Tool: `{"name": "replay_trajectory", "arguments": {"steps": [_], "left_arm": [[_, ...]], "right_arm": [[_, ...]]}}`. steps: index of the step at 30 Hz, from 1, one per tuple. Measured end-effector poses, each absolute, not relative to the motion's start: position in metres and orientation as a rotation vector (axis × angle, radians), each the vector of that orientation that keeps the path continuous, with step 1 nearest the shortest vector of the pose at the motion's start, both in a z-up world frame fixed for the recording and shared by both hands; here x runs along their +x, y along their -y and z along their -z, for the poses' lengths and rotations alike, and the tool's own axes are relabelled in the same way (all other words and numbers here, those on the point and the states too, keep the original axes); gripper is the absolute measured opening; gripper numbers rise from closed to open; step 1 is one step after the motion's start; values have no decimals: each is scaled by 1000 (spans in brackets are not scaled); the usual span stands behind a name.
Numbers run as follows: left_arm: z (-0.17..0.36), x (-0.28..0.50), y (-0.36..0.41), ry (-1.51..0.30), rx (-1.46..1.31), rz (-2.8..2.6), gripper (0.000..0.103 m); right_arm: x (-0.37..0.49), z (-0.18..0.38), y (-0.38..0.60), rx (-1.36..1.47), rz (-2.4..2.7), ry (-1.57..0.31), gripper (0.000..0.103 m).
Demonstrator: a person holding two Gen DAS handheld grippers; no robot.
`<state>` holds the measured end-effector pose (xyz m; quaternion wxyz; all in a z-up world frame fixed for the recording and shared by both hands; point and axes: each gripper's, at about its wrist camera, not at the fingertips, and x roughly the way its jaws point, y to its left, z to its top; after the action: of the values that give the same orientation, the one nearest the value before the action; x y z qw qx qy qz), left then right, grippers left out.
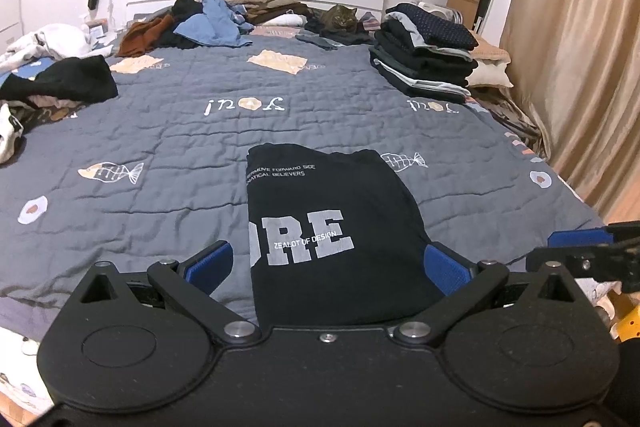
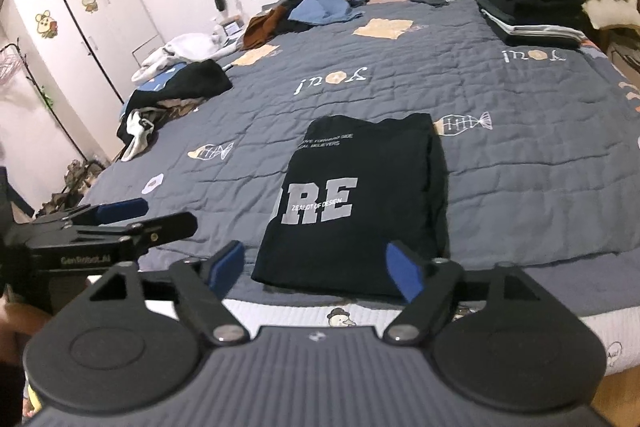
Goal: Fold clothes
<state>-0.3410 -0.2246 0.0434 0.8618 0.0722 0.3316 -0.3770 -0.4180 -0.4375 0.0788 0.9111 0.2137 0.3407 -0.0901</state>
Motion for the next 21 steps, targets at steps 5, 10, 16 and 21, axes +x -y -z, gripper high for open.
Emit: {"name": "replay_trajectory", "arguments": {"steps": [5, 10, 16, 21], "left_arm": [[-33, -332, 232, -686, 173, 816, 103], [-25, -323, 242, -681, 195, 827, 103], [-25, -310, 253, -706, 203, 835, 103], [-24, -299, 261, -736, 208, 837, 103]], "right_arm": [[-410, -72, 447, 462, 184, -715, 99], [-402, -65, 457, 484, 185, -730, 103], [-395, -58, 475, 511, 206, -722, 103], [-390, -53, 486, 545, 239, -734, 103]]}}
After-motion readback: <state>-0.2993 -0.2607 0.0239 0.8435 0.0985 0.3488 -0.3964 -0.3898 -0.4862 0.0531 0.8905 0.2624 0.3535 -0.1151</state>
